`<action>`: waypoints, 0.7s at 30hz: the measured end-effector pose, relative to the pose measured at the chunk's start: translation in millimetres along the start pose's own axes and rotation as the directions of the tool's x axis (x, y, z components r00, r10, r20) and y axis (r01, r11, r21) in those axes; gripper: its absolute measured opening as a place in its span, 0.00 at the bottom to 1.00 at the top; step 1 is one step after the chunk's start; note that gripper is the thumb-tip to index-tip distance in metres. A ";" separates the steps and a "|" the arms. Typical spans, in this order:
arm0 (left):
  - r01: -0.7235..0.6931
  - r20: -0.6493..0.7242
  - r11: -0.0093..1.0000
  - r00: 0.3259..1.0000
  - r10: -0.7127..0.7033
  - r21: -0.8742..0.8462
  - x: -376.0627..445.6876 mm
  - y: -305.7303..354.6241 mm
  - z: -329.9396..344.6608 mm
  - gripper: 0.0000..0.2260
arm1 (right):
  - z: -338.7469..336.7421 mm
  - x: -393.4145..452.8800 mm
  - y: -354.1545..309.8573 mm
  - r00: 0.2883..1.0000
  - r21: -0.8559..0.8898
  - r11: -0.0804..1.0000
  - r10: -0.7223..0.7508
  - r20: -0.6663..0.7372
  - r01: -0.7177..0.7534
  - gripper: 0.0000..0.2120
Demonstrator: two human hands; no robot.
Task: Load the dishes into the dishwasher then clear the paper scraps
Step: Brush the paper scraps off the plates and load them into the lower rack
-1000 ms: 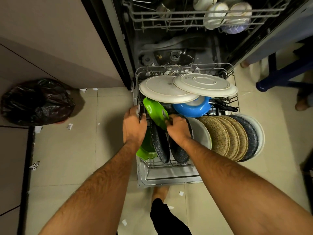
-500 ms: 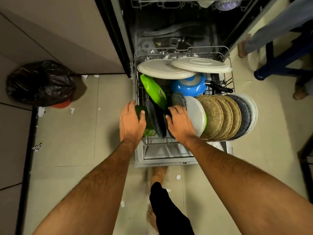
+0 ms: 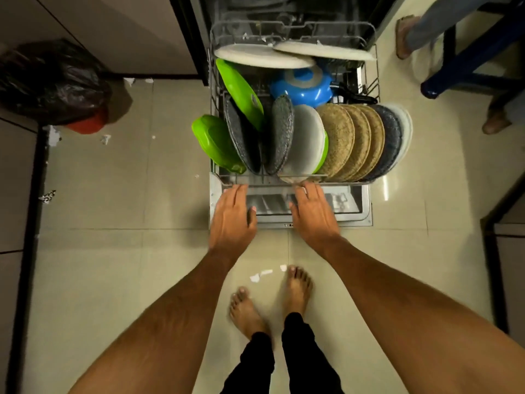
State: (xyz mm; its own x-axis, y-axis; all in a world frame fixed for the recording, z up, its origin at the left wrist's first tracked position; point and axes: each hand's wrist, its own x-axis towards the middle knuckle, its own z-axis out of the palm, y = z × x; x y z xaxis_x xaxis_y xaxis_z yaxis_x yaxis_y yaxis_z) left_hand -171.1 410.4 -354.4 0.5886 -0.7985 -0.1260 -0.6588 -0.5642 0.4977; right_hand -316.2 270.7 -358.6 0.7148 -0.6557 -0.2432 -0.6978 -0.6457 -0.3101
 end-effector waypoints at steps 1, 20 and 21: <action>-0.039 0.022 0.999 0.999 0.039 0.029 -3.1 3.2 11.8 0.24 | 4.3 -4.5 10.8 1.000 -0.009 1.000 0.012 0.003 -0.012 0.21; -0.337 -0.016 0.916 0.937 0.349 0.216 68.7 51.6 108.6 0.27 | 40.3 67.6 96.5 0.920 -0.054 0.990 -0.140 -0.367 0.129 0.05; -0.330 -0.030 0.919 0.938 0.344 0.217 72.1 52.2 110.9 0.25 | 41.3 70.5 97.6 0.916 -0.032 0.991 -0.131 -0.380 0.129 0.05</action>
State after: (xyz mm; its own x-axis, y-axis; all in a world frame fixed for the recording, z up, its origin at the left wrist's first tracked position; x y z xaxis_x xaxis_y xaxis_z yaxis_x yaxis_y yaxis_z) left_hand -215.0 300.1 -432.6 0.3393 -0.9374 0.0785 -0.9013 -0.3001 0.3123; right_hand -332.0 177.6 -444.0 0.7285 -0.6643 0.1673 -0.6009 -0.7369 -0.3096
